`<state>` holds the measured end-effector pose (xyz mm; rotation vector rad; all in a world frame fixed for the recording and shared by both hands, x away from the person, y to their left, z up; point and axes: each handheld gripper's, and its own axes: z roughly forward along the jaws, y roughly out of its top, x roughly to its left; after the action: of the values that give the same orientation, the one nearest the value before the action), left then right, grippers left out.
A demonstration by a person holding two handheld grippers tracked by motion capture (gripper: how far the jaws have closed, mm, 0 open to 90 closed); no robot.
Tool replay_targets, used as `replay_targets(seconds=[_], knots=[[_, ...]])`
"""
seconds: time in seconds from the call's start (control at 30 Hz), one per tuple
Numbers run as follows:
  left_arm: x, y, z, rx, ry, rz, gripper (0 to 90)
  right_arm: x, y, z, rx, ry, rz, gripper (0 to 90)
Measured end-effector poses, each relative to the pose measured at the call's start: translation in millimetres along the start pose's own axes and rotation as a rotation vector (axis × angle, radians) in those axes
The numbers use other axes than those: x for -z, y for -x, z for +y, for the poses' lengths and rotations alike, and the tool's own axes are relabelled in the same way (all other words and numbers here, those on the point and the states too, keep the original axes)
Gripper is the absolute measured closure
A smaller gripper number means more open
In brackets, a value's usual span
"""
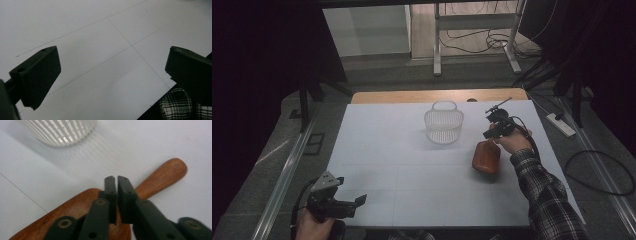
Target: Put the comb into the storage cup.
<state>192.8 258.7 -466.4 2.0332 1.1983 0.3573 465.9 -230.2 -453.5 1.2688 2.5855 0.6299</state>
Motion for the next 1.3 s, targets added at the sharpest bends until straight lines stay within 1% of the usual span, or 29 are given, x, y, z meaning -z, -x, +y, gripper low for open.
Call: replay_targets(seconds=[0.03,0.13,0.3,0.6,0.83,0.97,1.03,1.3], knots=[[0.0,0.0,0.0,-0.001,-0.001,0.0,0.9,-0.6,0.3,0.6,0.001,0.001,0.005,88.8],[-0.1,0.1,0.0,-0.001,-0.001,0.0,1.0,-1.8,-0.1,1.8,0.004,0.003,0.01,89.0],[-0.3,0.2,0.2,-0.004,-0.003,0.0,1.0,-5.8,-0.9,2.3,0.028,-0.007,-0.004,89.0],[-0.6,0.8,0.4,-0.008,-0.006,0.002,1.1,-15.7,-0.5,3.4,0.033,-0.017,-0.02,88.9],[-0.7,0.7,0.4,-0.008,-0.007,0.002,1.2,-26.1,1.8,3.2,0.037,-0.049,-0.033,88.9],[-0.7,0.8,0.4,-0.008,-0.007,0.003,1.2,-31.1,1.6,2.9,0.048,-0.063,-0.038,88.9],[-0.6,1.0,0.3,-0.009,-0.007,0.004,1.2,-32.7,1.4,3.0,0.053,-0.069,-0.041,88.9],[-0.8,1.0,0.3,-0.01,-0.009,0.004,1.3,-35.4,4.5,1.0,0.048,-0.076,-0.047,89.0]])
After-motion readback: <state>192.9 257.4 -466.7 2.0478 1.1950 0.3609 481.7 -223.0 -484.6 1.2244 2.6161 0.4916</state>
